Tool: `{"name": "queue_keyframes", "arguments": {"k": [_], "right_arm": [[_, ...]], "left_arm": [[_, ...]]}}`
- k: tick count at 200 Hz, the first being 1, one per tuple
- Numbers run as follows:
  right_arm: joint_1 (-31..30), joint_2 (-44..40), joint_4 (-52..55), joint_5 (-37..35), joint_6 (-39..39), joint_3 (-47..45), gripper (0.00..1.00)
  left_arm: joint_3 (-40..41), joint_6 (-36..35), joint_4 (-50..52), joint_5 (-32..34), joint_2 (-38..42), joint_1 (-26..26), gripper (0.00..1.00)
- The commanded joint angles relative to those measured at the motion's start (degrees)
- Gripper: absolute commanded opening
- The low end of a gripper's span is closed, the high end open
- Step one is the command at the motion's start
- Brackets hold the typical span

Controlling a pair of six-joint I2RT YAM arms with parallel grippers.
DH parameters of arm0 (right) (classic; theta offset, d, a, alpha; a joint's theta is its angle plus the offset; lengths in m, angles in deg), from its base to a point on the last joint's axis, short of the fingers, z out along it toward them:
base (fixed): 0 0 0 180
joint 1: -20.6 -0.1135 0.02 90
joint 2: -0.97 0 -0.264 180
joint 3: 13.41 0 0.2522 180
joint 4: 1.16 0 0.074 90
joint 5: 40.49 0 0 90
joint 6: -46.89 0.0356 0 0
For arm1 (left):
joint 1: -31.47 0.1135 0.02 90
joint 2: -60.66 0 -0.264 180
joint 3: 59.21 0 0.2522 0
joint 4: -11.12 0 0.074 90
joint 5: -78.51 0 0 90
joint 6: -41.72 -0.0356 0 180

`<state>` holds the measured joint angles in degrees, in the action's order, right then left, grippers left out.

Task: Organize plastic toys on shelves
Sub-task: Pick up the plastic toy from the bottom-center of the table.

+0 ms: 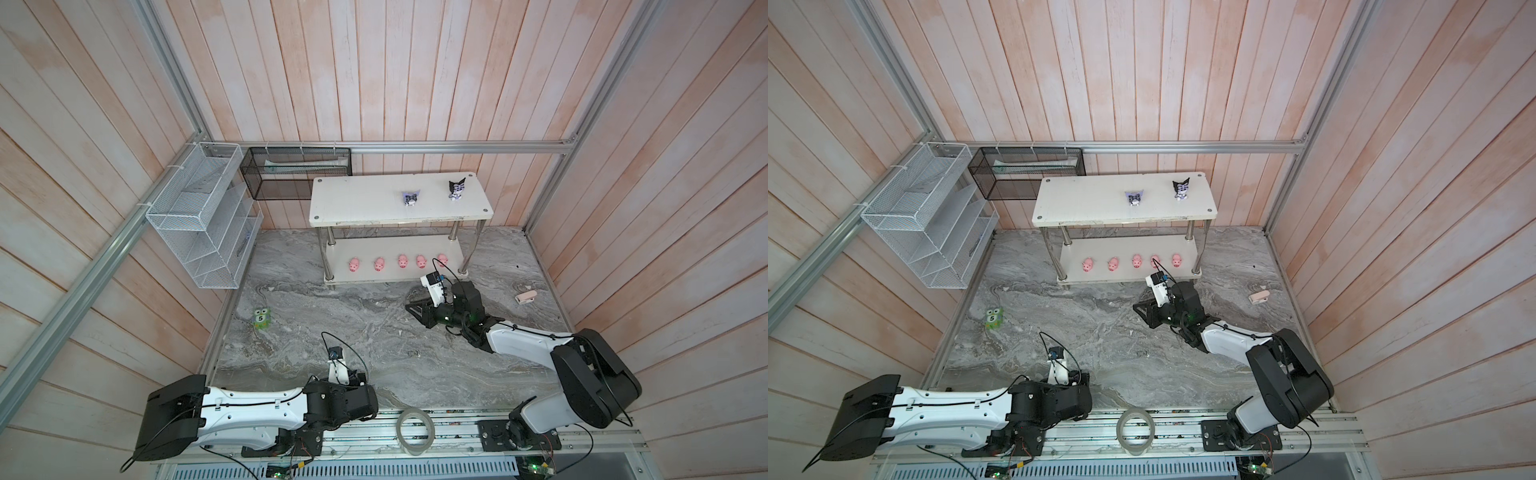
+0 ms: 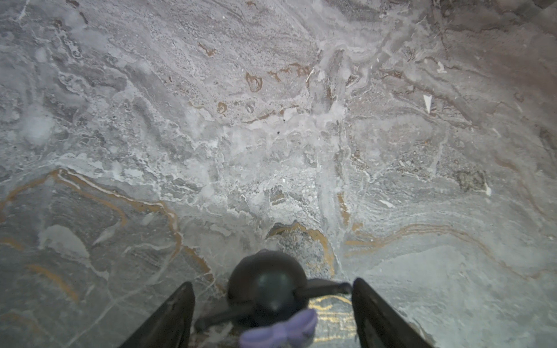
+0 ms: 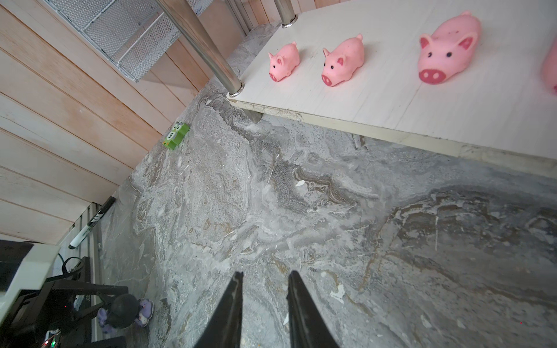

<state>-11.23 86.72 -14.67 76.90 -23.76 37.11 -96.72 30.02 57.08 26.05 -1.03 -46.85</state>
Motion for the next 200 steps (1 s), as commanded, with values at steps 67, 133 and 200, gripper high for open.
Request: {"name": "queue_keyframes", "arguments": {"k": [67,133,200], "right_arm": [[0.79,2.98,-1.9,2.78,0.91,1.93,0.27],[2.02,4.65,-3.24,4.67,1.67,1.92,0.26],[2.48,5.93,-3.92,5.23,1.86,2.1,0.25]], "left_arm": [[1.68,-1.45,-3.22,0.1,-1.01,2.82,0.74],[1.6,-3.51,-4.92,-0.82,-1.98,4.53,0.67],[0.2,-5.0,-5.39,-1.24,-4.54,5.3,0.51]]}}
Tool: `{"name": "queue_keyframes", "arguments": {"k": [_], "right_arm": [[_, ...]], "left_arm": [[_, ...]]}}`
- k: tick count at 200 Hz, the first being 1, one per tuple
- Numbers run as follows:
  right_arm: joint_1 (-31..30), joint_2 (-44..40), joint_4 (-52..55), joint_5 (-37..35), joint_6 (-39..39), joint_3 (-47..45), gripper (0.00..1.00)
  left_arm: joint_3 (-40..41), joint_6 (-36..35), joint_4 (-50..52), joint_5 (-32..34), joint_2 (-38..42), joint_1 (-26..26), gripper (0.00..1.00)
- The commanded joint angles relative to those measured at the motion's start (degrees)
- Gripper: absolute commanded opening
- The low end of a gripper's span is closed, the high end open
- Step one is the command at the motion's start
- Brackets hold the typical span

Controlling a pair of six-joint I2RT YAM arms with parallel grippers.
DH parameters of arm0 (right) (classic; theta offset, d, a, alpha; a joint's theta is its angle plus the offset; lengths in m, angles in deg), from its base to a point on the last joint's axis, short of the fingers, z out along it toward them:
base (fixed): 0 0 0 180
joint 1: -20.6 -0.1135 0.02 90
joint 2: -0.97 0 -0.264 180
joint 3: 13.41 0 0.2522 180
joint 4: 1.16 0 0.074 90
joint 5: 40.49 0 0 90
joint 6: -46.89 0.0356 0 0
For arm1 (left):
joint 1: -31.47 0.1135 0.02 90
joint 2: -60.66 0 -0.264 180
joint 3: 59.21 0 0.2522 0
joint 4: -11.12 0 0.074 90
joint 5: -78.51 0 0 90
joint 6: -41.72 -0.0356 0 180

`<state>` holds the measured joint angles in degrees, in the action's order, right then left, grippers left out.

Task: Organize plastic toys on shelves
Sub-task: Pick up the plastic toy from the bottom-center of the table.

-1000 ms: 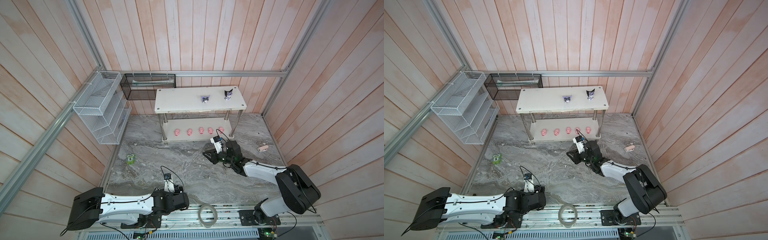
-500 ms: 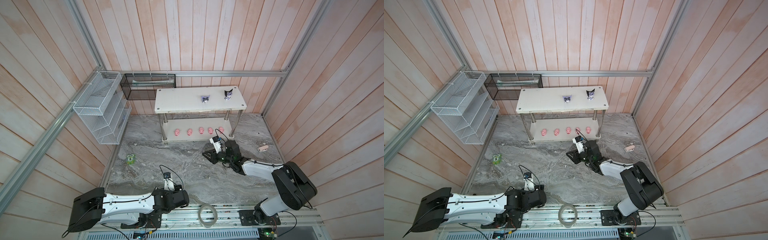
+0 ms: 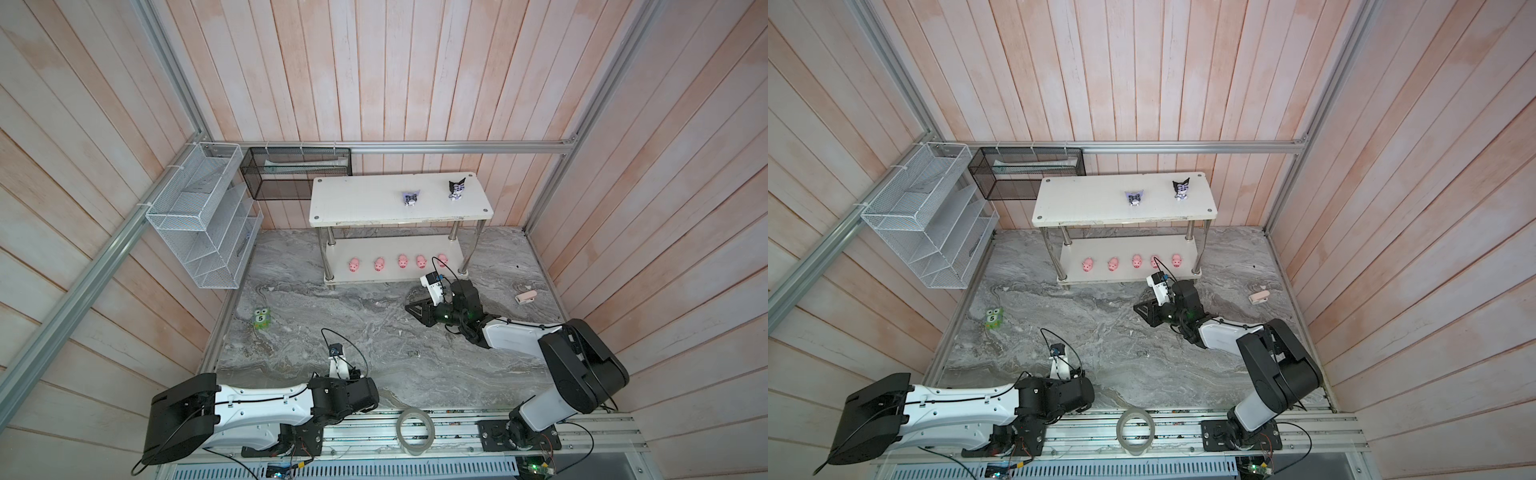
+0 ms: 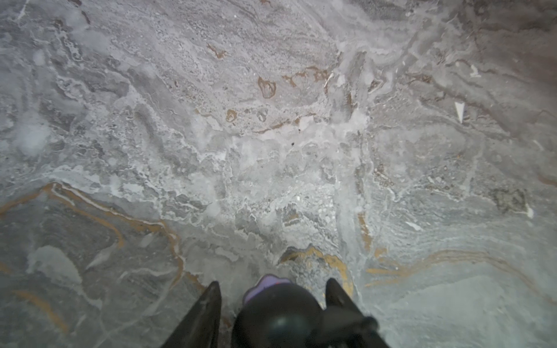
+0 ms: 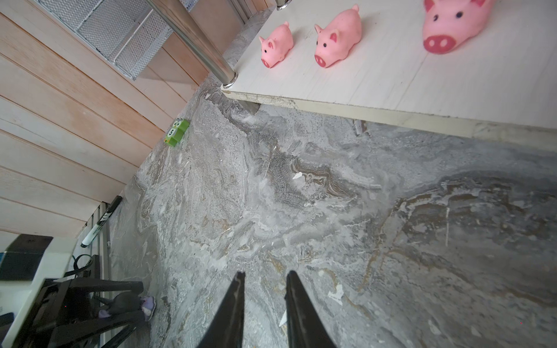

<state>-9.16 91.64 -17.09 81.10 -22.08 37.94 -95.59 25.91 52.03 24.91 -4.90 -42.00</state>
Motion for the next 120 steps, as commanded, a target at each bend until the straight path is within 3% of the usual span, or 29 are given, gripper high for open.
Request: {"name": "queue_keyframes", "arguments": {"k": [1,60,120], "right_arm": [[0.4,1.0,-1.5,1.07,0.2,1.27,0.26],[0.62,2.14,-1.96,1.62,0.48,1.51,0.25],[0.63,3.73,-2.28,2.31,0.62,2.05,0.25]], "left_arm": [[-0.94,-0.85,-0.35,-0.1,-0.65,0.48,0.51],[-0.43,-1.35,-0.54,0.05,0.32,0.63,0.48],[1.04,-4.97,-0.46,-0.03,5.14,0.62,0.38]]}}
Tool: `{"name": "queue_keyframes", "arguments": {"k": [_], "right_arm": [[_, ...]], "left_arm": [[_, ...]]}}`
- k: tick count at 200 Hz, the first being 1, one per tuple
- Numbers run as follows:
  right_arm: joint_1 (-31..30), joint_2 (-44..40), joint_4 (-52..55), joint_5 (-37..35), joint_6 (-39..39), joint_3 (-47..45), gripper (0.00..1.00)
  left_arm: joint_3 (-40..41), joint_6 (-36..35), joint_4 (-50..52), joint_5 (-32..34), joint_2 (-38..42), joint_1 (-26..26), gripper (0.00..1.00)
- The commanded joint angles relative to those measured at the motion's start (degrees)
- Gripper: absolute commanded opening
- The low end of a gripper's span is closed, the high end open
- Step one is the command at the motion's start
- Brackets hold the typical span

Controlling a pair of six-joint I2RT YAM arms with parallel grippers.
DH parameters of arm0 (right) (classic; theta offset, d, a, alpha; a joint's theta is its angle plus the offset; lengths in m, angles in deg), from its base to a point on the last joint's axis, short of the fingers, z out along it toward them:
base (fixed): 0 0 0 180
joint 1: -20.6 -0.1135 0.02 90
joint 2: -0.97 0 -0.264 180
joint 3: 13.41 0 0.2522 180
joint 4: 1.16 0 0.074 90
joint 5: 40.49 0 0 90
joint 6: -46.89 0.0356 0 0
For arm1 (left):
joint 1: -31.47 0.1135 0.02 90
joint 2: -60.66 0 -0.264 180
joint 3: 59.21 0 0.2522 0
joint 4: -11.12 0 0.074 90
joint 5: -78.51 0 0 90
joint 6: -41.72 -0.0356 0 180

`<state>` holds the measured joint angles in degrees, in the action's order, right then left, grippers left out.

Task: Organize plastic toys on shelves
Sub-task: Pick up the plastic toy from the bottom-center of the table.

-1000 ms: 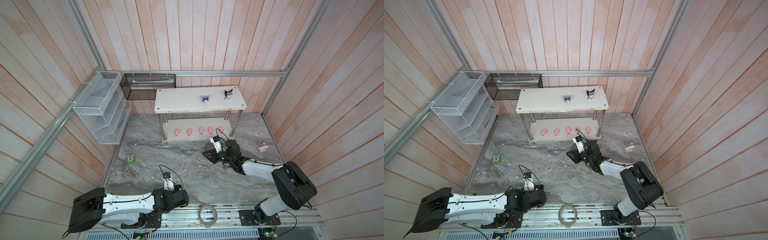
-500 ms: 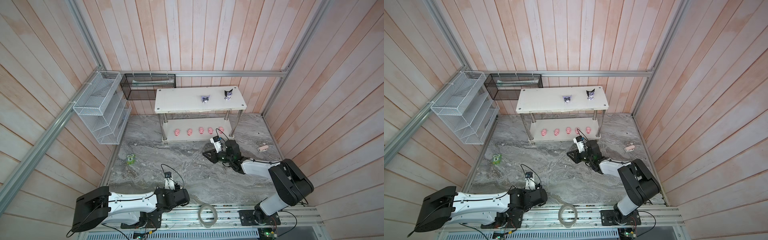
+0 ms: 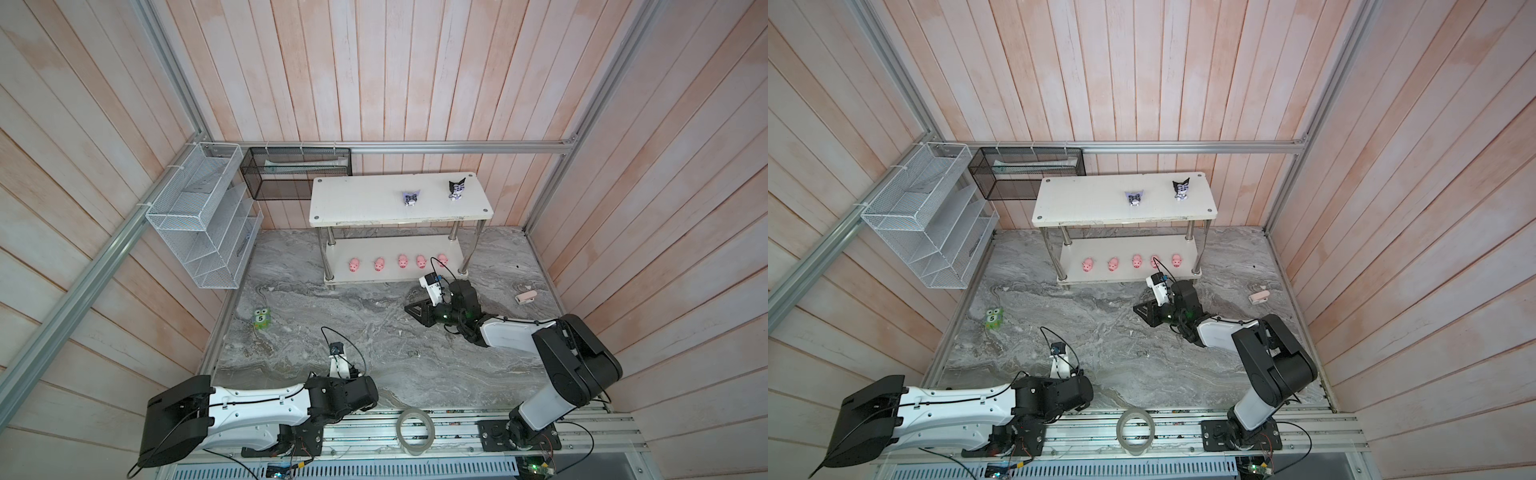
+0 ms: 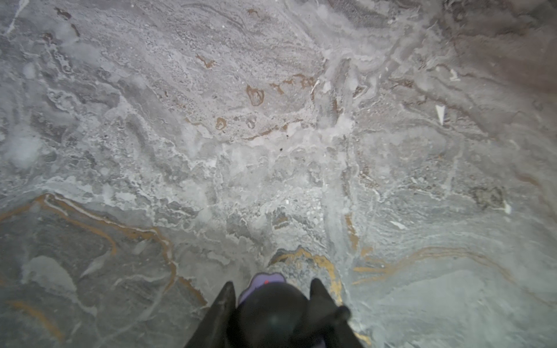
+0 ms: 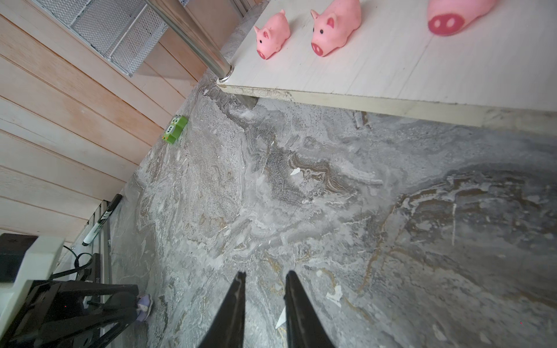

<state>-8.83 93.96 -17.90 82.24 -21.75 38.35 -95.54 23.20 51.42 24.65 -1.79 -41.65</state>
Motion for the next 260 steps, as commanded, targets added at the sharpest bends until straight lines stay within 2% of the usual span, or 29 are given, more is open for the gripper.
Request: {"name": "queue_keyframes", "arguments": {"k": [1,67,140,204,260], "right_arm": [[0.32,1.41,-1.48,1.18,0.27,1.64,0.25],[0.34,2.81,-2.14,2.11,0.7,2.16,0.24],[0.56,3.1,-2.0,2.29,0.48,2.04,0.24],[0.52,1.0,-1.34,1.61,-0.51,0.68,0.24],[0.52,-2.5,0.88,0.26,-2.38,-1.04,0.24]], "left_arm": [[1.02,-2.33,0.16,0.24,2.14,0.27,0.38],[-0.17,-7.59,0.42,-0.65,3.52,0.64,0.35],[-8.21,-24.83,1.12,-7.88,9.25,5.04,0.34],[-22.82,-40.64,6.1,-13.09,10.67,13.16,0.33],[-37.3,-55.59,9.33,-24.86,4.36,24.46,0.33]]}}
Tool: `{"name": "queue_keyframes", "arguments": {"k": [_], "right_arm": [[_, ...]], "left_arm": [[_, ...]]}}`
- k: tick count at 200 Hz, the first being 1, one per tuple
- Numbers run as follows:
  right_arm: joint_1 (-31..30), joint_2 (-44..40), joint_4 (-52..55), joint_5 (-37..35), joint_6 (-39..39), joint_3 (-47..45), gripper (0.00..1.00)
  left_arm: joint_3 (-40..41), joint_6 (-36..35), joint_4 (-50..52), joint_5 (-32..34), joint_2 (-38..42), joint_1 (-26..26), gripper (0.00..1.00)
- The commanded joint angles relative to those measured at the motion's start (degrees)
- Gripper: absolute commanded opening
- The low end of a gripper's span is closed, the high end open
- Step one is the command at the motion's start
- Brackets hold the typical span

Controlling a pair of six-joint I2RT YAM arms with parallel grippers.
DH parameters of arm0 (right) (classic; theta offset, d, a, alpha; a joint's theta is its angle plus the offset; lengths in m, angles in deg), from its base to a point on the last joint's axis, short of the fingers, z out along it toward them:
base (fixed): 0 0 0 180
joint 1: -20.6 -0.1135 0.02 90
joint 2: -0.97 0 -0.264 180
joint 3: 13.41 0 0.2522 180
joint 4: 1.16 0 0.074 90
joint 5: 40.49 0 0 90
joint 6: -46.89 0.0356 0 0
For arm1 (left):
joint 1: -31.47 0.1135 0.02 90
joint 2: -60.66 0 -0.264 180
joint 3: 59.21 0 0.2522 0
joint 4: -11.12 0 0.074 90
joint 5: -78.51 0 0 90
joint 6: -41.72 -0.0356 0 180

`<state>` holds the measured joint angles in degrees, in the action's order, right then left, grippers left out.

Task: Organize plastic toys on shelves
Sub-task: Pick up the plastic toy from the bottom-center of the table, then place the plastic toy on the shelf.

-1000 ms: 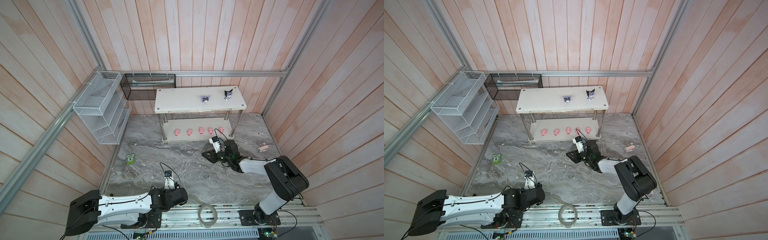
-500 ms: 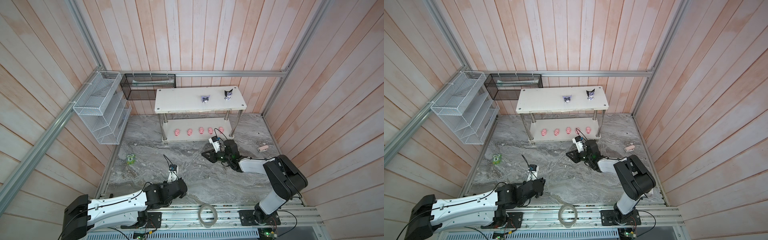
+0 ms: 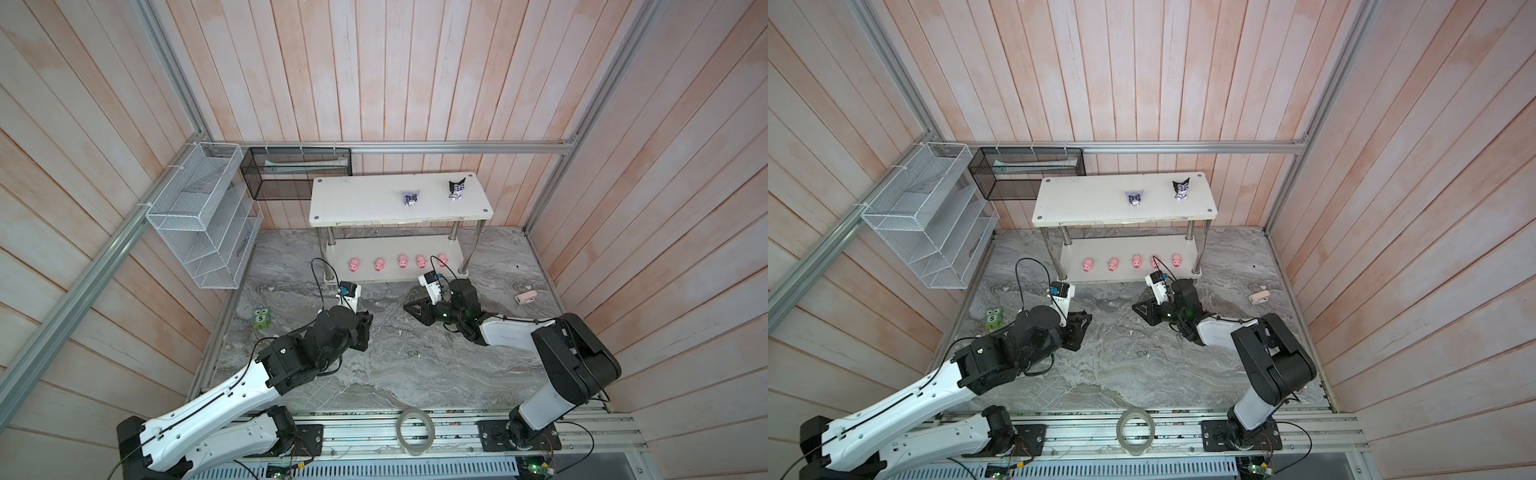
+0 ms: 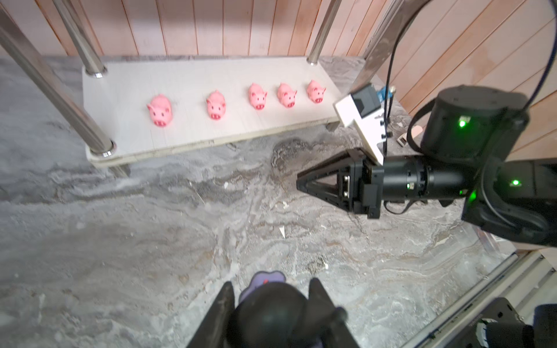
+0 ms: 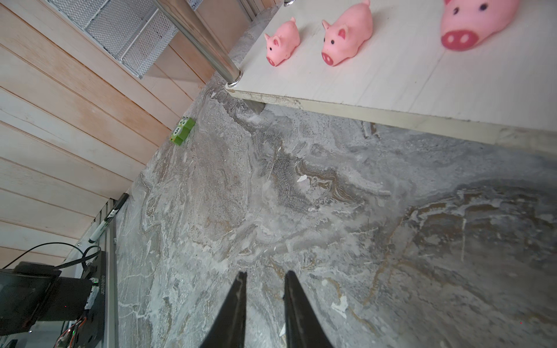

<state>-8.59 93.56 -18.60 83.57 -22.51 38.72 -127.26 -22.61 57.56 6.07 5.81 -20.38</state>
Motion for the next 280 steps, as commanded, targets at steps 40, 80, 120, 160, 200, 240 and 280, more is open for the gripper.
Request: {"name": "queue_keyframes", "arguments": {"k": [40,80,120,160,200,240,280], "right_arm": [[-0.42,-3.52,2.87,-2.19,-2.71,-2.99,0.24],[-2.15,-5.05,5.32,-4.25,-4.4,-3.83,0.24],[-2.63,-5.75,6.5,-5.47,-5.13,-4.55,0.24],[-2.88,-5.29,6.46,-5.43,-4.69,-4.84,0.24],[-3.32,-4.64,6.9,-5.41,-4.44,-4.36,0.24],[-3.46,-4.12,7.03,-5.58,-3.99,-4.37,0.24],[-3.67,-3.77,7.06,-5.76,-3.21,-4.75,0.24]], "left_arm": [[-18.52,-18.28,7.47,-10.07,-11.16,8.29,0.33],[-30.11,-24.93,9.22,-17.62,-17.09,14.39,0.33],[-43.34,-29.95,13.52,-23.28,-24.57,19.5,0.33],[-57.85,-33.76,19.61,-25.69,-32.21,23.24,0.33],[-71.54,-36.47,24.69,-28.41,-40.76,27.25,0.33],[-82.97,-38.7,28.99,-28.9,-49.67,29.62,0.32],[-88.71,-39.68,30.15,-30.68,-55.28,31.54,0.32]]}}
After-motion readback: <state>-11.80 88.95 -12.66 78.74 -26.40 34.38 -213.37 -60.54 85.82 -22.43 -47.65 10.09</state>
